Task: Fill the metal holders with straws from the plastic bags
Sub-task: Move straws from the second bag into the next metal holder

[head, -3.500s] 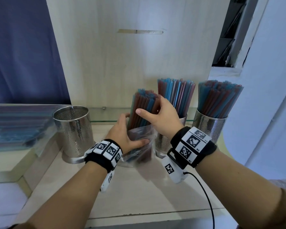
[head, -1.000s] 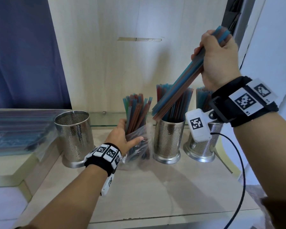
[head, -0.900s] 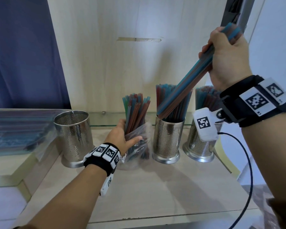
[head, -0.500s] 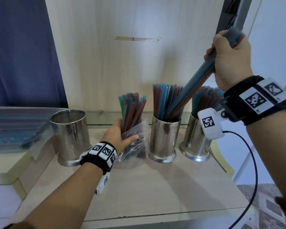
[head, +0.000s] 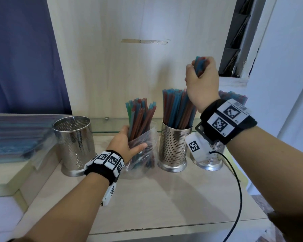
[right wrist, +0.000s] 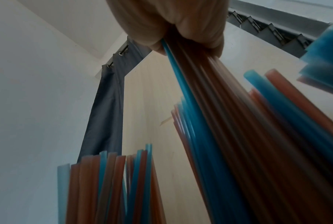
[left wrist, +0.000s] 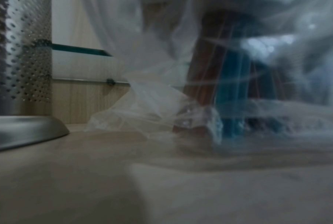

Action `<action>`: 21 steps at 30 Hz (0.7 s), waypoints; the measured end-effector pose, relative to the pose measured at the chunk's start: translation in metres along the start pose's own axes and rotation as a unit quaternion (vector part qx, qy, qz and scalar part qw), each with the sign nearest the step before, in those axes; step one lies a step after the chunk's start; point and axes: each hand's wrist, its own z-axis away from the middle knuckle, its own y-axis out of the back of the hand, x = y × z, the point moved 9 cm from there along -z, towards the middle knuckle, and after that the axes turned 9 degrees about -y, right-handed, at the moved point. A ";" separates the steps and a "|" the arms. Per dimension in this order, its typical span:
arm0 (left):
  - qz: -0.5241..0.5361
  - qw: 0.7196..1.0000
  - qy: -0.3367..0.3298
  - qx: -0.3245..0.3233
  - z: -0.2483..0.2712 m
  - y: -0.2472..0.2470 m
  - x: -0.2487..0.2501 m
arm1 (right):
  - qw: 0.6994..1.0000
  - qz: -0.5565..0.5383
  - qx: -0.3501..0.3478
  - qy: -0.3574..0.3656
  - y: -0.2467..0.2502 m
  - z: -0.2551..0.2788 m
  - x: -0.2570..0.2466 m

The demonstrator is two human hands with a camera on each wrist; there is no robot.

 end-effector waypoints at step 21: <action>-0.003 1.000 0.010 -0.001 0.000 0.000 0.000 | 0.991 0.111 -0.056 -0.057 -0.017 0.018 0.047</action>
